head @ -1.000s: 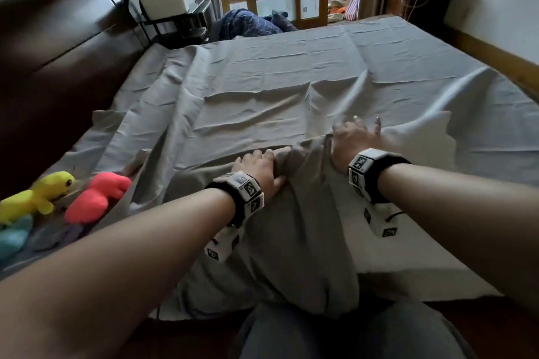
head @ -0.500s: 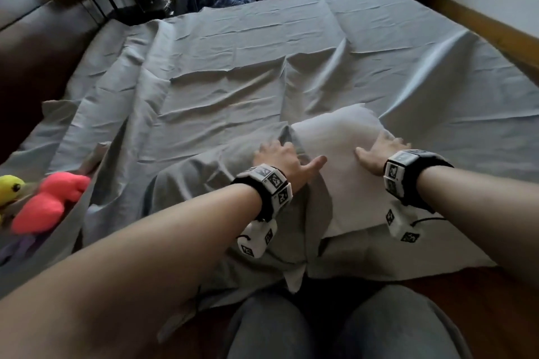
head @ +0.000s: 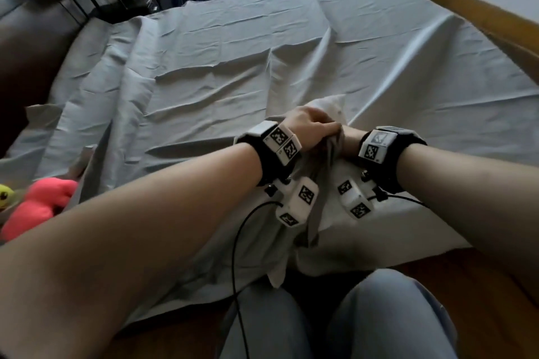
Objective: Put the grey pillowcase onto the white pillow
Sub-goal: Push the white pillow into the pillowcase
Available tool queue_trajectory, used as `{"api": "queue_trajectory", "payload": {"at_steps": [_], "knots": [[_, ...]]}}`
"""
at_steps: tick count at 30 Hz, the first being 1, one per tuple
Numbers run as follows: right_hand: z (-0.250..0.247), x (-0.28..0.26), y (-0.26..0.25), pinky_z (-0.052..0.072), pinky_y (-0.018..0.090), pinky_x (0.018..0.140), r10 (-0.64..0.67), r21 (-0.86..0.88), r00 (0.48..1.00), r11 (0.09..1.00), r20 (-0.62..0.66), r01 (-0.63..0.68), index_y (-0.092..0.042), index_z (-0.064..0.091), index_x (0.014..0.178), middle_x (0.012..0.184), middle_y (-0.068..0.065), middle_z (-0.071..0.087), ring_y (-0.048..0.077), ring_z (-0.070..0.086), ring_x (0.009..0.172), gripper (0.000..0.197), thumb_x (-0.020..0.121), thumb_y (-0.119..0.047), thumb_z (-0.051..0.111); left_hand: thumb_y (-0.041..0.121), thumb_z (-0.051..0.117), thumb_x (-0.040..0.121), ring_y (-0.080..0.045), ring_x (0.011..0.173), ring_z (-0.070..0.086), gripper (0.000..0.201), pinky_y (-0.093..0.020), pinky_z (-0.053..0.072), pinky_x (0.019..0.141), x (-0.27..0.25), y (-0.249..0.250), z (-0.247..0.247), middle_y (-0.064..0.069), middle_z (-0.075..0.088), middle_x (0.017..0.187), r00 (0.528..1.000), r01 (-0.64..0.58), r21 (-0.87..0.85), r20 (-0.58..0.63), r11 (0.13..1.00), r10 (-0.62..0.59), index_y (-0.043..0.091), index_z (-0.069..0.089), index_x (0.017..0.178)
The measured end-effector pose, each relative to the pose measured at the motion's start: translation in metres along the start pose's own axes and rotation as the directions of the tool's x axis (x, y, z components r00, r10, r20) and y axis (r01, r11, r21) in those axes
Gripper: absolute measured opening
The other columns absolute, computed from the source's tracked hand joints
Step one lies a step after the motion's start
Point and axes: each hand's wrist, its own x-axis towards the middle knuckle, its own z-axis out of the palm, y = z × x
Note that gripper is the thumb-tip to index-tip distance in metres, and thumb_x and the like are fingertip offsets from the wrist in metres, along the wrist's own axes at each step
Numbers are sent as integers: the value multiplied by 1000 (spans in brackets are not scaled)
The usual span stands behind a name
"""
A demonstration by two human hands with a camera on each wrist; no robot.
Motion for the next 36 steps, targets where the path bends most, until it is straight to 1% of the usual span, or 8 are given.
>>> {"api": "queue_trajectory", "payload": {"at_steps": [3, 6, 9, 14, 22, 28, 32, 36], "knots": [[11, -1, 31, 46, 29, 83, 17, 355, 988, 934, -152, 38, 1, 52, 133, 127, 21, 57, 30, 55, 117, 51, 92, -29, 60, 23, 70, 80, -1, 38, 48, 13, -14, 38, 40, -8, -31, -6, 6, 55, 52, 998, 58, 269, -30, 961, -52, 13, 73, 73], [24, -14, 51, 43, 23, 57, 120, 443, 991, 893, -58, -82, -5, 63, 119, 104, 14, 64, 29, 62, 89, 63, 77, -50, 67, 31, 69, 71, -20, 58, 62, 22, -19, 44, 51, -24, -65, -18, 3, 57, 51, 977, 210, 440, -61, 873, -205, 11, 66, 62], [28, -8, 63, 53, 32, 76, 166, 451, 980, 887, -114, -98, -12, 62, 117, 110, 12, 65, 32, 64, 93, 79, 59, -65, 55, 51, 67, 72, -24, 52, 64, 41, -26, 52, 51, -47, -64, -26, -6, 64, 54, 915, 354, 315, 76, 881, -395, 12, 62, 61], [20, -45, 50, 38, 30, 96, 232, 492, 967, 858, -107, -151, -3, 49, 135, 128, 17, 57, 31, 54, 114, 62, 92, -46, 35, 68, 67, 72, -26, 46, 62, 71, -23, 47, 41, -87, -47, -10, -17, 68, 67, 742, 428, 428, 335, 796, -580, -2, 66, 83], [48, -56, 59, 54, 38, 72, -76, 742, 968, 657, 239, -132, -5, 58, 105, 86, 16, 63, 31, 62, 72, 23, 88, -16, 47, 13, 58, 92, -10, 34, 53, 26, -23, 45, 42, -79, -51, 40, 2, 59, 44, 952, 189, 16, 244, 982, -187, 10, 60, 66], [36, -51, 77, 45, 31, 67, -88, 716, 920, 657, 381, -233, -15, 53, 85, 81, 11, 55, 26, 53, 64, 25, 83, -35, 38, 34, 62, 91, -10, 37, 55, 33, -18, 44, 39, -69, -34, 32, -2, 65, 54, 813, 169, 286, 500, 943, -298, 11, 65, 67], [11, -19, 97, 49, 45, 87, 190, 669, 970, 702, 153, -243, -12, 51, 120, 111, 17, 58, 35, 63, 84, 49, 89, -49, 40, 72, 48, 78, -25, 52, 57, 63, -25, 45, 54, -25, -42, -4, -6, 63, 59, 888, 352, 331, 179, 875, -425, 14, 68, 65], [-14, 14, 80, 50, 54, 87, 223, 767, 975, 624, 8, -149, -18, 47, 127, 124, 12, 54, 37, 62, 88, 64, 83, -64, 43, 62, 40, 89, -31, 104, 59, 61, -30, 36, 78, 24, -45, -36, -11, 62, 107, 946, 316, 554, -128, 770, -297, 12, 64, 112]]}}
